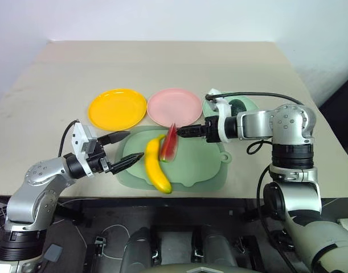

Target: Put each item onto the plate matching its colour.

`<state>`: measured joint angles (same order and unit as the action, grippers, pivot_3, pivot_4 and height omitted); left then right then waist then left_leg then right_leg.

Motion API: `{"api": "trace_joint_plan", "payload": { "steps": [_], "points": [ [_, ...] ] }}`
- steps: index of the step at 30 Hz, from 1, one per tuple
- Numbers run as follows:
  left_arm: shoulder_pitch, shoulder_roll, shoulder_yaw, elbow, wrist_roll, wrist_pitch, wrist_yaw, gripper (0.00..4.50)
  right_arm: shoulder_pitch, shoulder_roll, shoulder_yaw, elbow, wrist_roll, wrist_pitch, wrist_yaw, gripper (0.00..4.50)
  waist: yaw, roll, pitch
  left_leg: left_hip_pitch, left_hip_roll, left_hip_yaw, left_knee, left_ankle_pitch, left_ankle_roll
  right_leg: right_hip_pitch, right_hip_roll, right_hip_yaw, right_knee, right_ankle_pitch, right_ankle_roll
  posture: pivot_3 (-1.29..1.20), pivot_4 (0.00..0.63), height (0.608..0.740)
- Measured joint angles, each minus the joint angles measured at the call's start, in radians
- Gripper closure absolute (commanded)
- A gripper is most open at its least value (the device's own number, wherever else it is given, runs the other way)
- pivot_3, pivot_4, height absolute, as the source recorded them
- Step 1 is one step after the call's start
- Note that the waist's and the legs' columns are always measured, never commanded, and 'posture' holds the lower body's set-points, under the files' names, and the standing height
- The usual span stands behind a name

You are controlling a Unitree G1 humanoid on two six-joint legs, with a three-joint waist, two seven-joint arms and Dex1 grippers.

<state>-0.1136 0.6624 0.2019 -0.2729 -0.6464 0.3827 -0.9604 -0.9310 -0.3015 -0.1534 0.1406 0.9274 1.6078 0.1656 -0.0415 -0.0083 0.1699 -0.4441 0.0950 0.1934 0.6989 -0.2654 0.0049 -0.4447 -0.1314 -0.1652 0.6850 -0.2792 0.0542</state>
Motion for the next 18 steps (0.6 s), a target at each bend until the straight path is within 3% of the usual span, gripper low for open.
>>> {"api": "trace_joint_plan", "payload": {
  "steps": [5,10,18],
  "points": [
    [-0.010,-0.008,-0.007,0.003,0.004,0.000,0.001,0.00,-0.038,0.099,-0.010,0.085,0.125,0.000,-0.208,0.02,-0.002,0.000,0.000,0.000,0.000,0.000,0.000,0.000,0.000,0.000,0.000,0.000,0.000,0.000,0.000,0.00,0.150,0.695],
    [-0.011,-0.012,-0.011,0.004,0.005,0.001,0.005,0.00,-0.053,0.168,-0.018,0.126,0.136,0.000,-0.328,0.02,0.001,0.000,0.000,0.000,0.000,0.000,0.000,0.000,0.000,0.000,0.000,0.000,0.000,0.000,0.000,0.00,0.150,0.695],
    [-0.010,-0.017,-0.011,0.004,0.007,0.000,0.010,0.00,-0.029,0.157,0.093,0.060,0.020,0.000,-0.341,0.02,-0.001,0.000,0.000,0.000,0.001,0.000,0.000,0.000,0.000,0.000,0.000,0.000,0.000,0.000,0.000,0.00,0.150,0.695]
  ]
}}
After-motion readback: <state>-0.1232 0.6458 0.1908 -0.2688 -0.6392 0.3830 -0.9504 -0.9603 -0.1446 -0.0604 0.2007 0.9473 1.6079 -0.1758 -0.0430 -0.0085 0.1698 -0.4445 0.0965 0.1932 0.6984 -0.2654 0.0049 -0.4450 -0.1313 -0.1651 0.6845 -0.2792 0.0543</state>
